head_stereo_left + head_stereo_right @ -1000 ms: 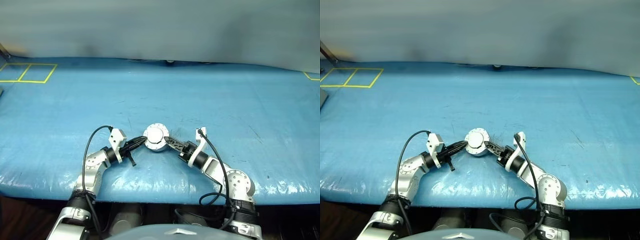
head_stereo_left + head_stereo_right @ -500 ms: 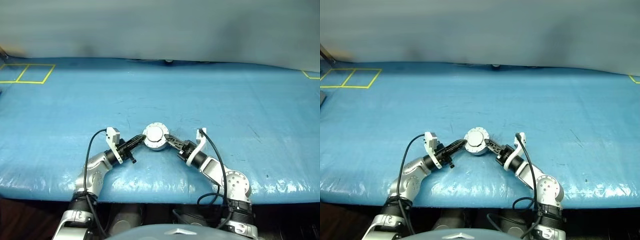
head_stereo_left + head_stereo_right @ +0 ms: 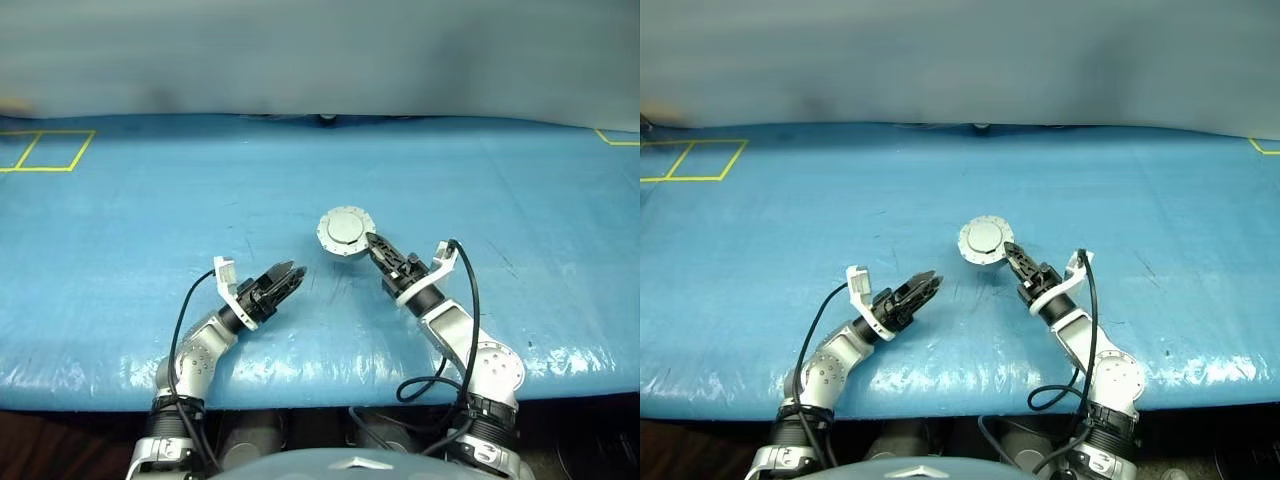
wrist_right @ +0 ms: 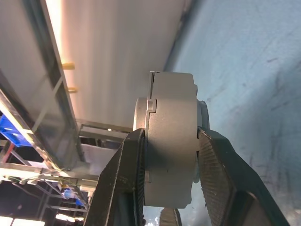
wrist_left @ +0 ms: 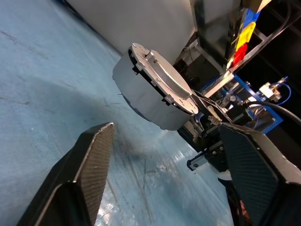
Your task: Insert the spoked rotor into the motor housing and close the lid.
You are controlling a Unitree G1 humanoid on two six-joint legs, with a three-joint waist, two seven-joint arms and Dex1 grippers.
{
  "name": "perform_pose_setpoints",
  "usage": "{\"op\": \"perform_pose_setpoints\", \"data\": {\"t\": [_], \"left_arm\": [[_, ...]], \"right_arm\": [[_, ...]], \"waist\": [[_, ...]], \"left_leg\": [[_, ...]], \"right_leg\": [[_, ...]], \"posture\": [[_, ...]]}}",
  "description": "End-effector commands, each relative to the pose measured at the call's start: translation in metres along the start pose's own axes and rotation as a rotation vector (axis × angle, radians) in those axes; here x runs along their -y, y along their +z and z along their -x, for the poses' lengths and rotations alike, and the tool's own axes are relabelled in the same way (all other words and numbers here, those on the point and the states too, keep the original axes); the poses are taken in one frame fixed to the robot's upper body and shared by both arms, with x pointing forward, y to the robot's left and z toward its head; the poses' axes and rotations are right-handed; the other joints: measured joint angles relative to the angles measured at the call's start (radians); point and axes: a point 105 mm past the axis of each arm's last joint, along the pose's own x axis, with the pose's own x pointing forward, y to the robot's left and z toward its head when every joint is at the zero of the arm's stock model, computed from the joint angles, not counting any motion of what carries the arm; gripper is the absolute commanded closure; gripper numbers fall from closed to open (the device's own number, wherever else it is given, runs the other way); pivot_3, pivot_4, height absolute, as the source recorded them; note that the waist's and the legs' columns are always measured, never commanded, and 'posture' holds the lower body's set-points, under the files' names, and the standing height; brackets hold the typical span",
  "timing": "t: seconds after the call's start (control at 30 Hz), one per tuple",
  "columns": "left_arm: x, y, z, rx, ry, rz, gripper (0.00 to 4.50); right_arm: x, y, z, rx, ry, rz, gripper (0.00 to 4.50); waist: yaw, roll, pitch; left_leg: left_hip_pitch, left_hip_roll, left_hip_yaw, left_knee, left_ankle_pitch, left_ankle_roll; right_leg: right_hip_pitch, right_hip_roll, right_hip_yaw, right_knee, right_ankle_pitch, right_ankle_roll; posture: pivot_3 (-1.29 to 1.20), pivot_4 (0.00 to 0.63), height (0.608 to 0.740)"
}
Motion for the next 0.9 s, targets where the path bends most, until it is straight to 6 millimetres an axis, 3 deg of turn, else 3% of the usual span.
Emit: {"op": "perform_pose_setpoints", "data": {"t": [0.03, 0.23, 0.57, 0.9], "left_arm": [[0.01, 0.011, -0.005, 0.054, -0.029, 0.078, 0.02], [0.017, 0.007, -0.012, 0.036, -0.054, 0.238, 0.02], [0.021, -0.003, -0.021, 0.0, -0.065, 0.346, 0.02], [0.012, 0.005, -0.027, 0.097, -0.04, 0.418, 0.02]], "right_arm": [[-0.044, -0.004, -0.012, 0.002, 0.19, -0.015, 3.24], [-0.045, -0.02, -0.013, -0.065, 0.187, -0.028, 3.24], [-0.045, -0.051, -0.011, -0.182, 0.189, -0.05, 3.24], [-0.046, -0.057, -0.008, -0.208, 0.196, -0.039, 3.24]], "waist": [[-0.001, 0.0, 0.0], [-0.001, 0.0, 0.0], [0.001, 0.0, 0.0], [0.004, 0.0, 0.0]], "left_leg": [[0.0, 0.0, 0.0, 0.0, 0.0, 0.0], [0.0, 0.0, 0.0, 0.001, 0.0, 0.0], [0.001, 0.0, 0.001, 0.001, 0.0, 0.0], [0.001, 0.0, 0.001, 0.002, 0.0, 0.0]], "right_leg": [[0.0, 0.0, 0.0, 0.0, 0.0, 0.0], [0.001, 0.0, 0.0, 0.0, 0.0, 0.0], [0.001, 0.0, 0.001, 0.001, 0.0, 0.0], [0.001, 0.0, 0.001, 0.001, 0.0, 0.0]], "posture": [[0.0, 0.15, 0.74], [0.0, 0.15, 0.74], [0.0, 0.15, 0.74], [0.0, 0.15, 0.74]]}}
